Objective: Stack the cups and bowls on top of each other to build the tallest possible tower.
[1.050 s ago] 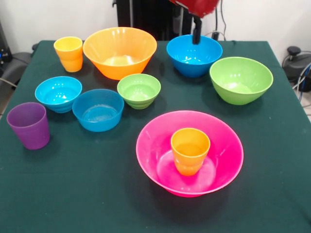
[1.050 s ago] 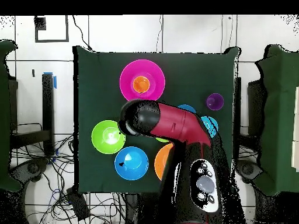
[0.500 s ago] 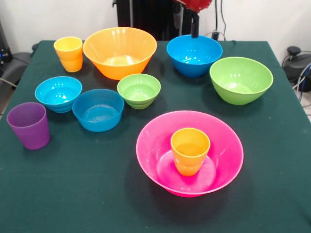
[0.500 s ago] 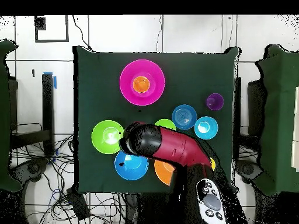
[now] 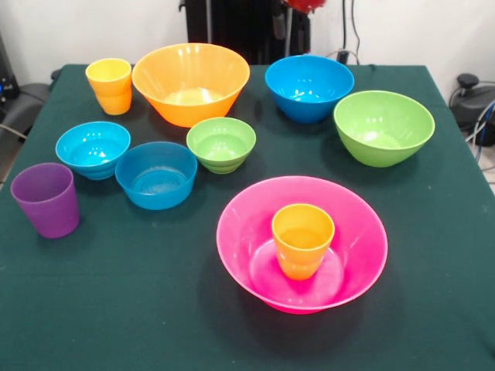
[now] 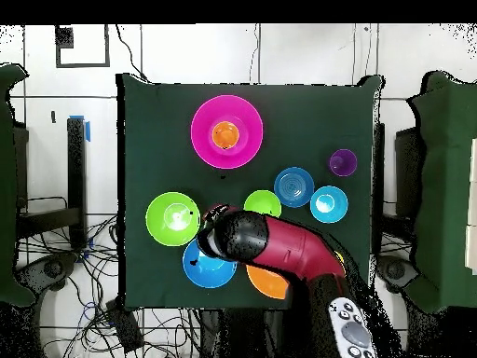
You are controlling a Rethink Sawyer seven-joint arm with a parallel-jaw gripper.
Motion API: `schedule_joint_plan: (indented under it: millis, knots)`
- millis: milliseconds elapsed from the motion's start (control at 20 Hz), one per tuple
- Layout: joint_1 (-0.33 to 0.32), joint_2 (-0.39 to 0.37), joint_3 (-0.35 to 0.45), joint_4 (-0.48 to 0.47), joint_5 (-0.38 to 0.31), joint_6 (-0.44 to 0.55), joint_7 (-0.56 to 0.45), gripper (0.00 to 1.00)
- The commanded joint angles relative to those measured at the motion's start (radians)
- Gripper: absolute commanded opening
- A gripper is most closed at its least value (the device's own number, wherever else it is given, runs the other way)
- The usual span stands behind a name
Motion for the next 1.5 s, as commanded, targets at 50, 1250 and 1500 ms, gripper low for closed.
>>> schedule_joint_plan:
  millis: [50, 1250, 1500]
  knots:
    - [-0.102, -0.049, 0.124, 0.078, -0.129, 0.010, -0.246, 1.00]
    - [-0.413, 0.002, 0.587, 0.083, -0.454, -0.117, -0.501, 1.00]
    - [-0.341, 0.013, 0.551, 0.070, -0.423, -0.118, -0.367, 1.00]
